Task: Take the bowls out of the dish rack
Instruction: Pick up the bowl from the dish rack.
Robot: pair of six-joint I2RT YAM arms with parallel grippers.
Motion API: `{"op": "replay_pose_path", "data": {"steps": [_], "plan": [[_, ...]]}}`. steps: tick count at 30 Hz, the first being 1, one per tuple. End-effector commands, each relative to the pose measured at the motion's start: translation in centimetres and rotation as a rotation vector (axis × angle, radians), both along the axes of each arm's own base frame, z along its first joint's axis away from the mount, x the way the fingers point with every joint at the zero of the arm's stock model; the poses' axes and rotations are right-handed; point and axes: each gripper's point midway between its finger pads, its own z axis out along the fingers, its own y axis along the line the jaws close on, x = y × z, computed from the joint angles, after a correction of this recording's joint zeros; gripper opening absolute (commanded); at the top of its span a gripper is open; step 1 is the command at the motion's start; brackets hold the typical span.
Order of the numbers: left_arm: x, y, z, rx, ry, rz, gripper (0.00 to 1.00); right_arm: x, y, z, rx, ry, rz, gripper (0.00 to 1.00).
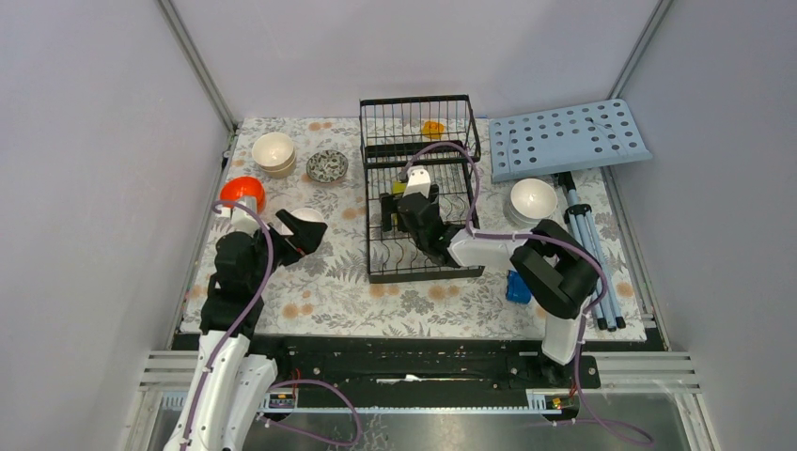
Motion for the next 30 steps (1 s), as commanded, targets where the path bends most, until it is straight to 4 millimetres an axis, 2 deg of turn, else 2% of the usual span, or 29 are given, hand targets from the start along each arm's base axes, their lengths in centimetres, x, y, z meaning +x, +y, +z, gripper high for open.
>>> {"op": "replay_pose_path", "data": {"steps": [1,17,30], "plan": [[0.2,-0.1,1.4,-0.005,-0.061,-0.003,0.99,1.8,0.7,1.6,0.035,-0.074,-0.037,0.99],[0.1,-0.6,1.3,-0.012,-0.056,-0.023,0.99,2.9,0.8,0.1,0.045,-0.061,-0.005,0.83],[0.1,-0.6,1.2,-0.015,-0.054,-0.023,0.99,2.6,0.8,0.3,0.058,-0.067,0.013,0.64]]}}
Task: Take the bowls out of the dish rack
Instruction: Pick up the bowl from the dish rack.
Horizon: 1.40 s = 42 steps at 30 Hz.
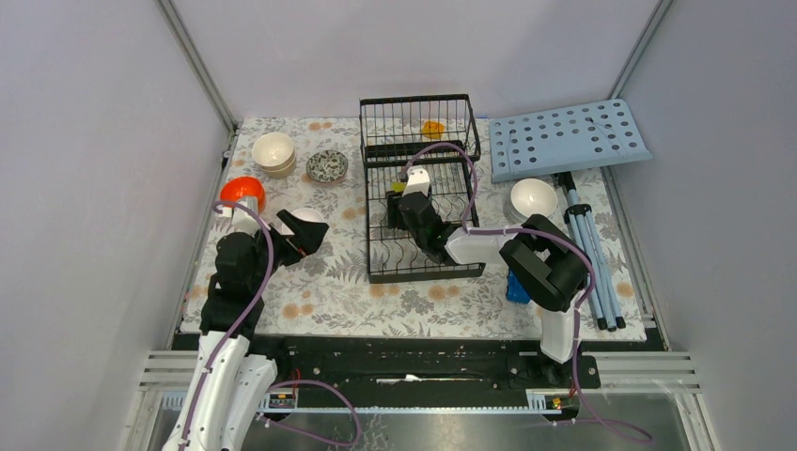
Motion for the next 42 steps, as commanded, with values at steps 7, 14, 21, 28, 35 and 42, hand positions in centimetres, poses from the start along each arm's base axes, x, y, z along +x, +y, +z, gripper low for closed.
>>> {"op": "replay_pose_path", "data": {"steps": [7,14,21,28,35,42], "plan": [[0.3,-0.3,1.0,-0.010,-0.045,-0.012,0.99,0.9,0.6,2.6,0.059,-0.063,0.008,0.48],[0.3,-0.3,1.0,-0.010,-0.044,-0.010,0.99,0.5,0.3,3.8,0.079,-0.074,0.011,0.38],[0.4,-0.2,1.0,-0.008,-0.042,-0.006,0.99,-0.1,-0.4,5.1,0.050,-0.093,0.005,0.36],[0.4,-0.1,0.9,-0.007,-0.039,-0.002,0.99,-0.5,-1.3,5.8,0.031,-0.106,-0.007,0.35],[0.5,-0.1,0.8,-0.006,-0.034,-0.001,0.99,-1.2,-2.5,7.5,0.040,-0.127,-0.019,0.34],[0.5,0.1,0.7,-0.004,-0.033,0.014,0.99,-3.4,-4.2,9.0,0.090,-0.129,-0.018,0.34]]}}
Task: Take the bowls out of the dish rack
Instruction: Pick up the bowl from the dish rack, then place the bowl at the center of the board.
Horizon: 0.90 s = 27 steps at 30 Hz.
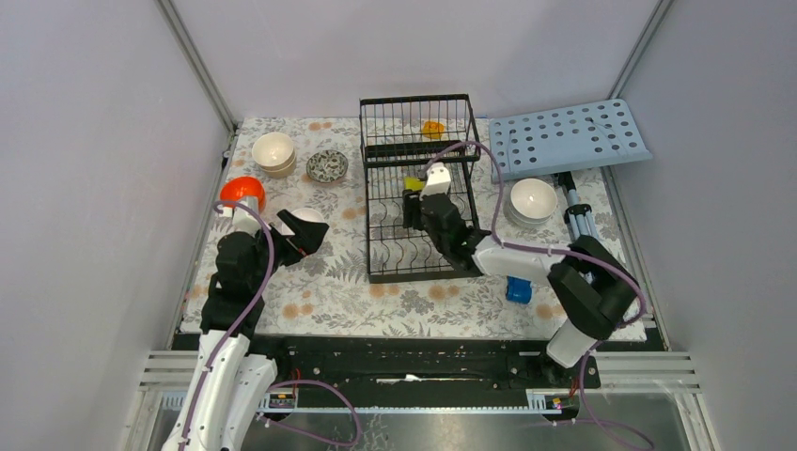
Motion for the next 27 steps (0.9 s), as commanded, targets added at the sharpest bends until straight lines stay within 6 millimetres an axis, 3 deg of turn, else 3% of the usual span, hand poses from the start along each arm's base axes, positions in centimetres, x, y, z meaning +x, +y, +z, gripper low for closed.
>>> {"op": "replay_pose_path", "data": {"steps": [1,8,15,21,27], "plan": [[0.5,0.1,0.9,-0.002,-0.038,0.014,0.99,-1.8,-1.6,4.1,0.105,-0.063,-0.014,0.34],[0.6,0.2,0.6,-0.038,0.012,0.041,0.99,-8.6,-1.8,6.6,0.301,0.010,0.200,0.34],[0.0,-3.7,0.4,-0.271,0.065,-0.131,0.99,-14.7,-3.0,10.4,0.499,0.022,0.369,0.34],[-1.4,-5.1,4.3,-0.242,-0.095,-0.266,0.99,-18.3,-3.1,12.7,0.664,0.083,0.472,0.34],[-3.9,-6.3,7.5,-0.213,-0.201,-0.350,0.99,-20.7,-2.0,13.3,0.890,0.180,0.574,0.34]]}}
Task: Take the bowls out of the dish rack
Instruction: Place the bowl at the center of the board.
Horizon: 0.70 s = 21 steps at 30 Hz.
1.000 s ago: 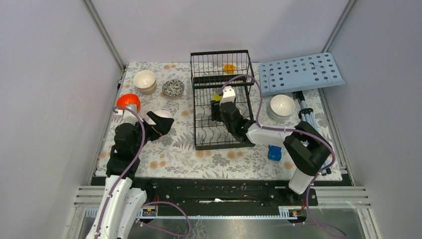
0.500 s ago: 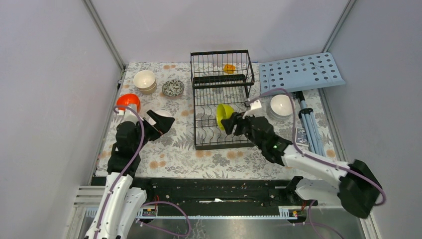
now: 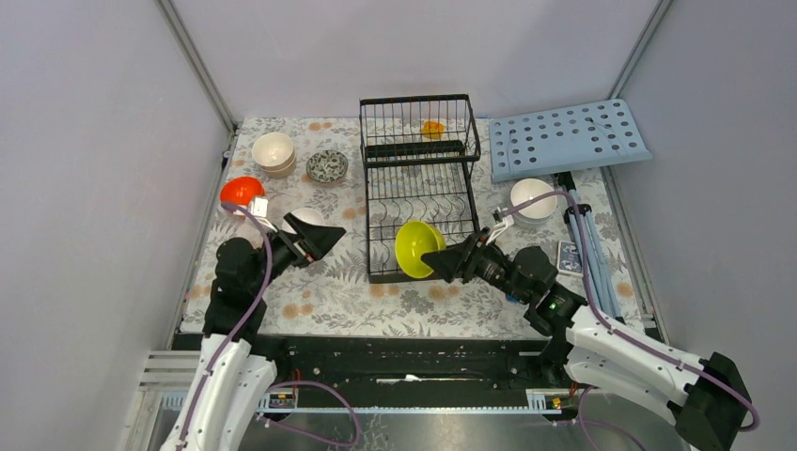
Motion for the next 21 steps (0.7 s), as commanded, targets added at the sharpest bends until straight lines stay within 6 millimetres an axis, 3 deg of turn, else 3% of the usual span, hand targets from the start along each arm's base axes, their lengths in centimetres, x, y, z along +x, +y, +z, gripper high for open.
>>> {"op": "replay_pose_path", "data": {"steps": [1,5,15,21], "plan": [[-2.1,-1.6,5.4,0.013,-0.197,-0.100,0.99,-2.6,1.7,2.7,0.250,0.096,0.153,0.34],[-3.1,-3.0,5.7,0.076,-0.215,-0.146,0.99,-3.4,2.4,3.4,0.388,0.171,0.224,0.33],[-4.7,-8.4,2.4,0.324,-0.128,-0.300,0.99,-3.7,2.9,2.4,0.494,0.280,0.271,0.32],[-5.0,-10.0,1.1,0.471,-0.059,-0.335,0.84,-4.1,2.6,2.5,0.507,0.283,0.288,0.32]]}}
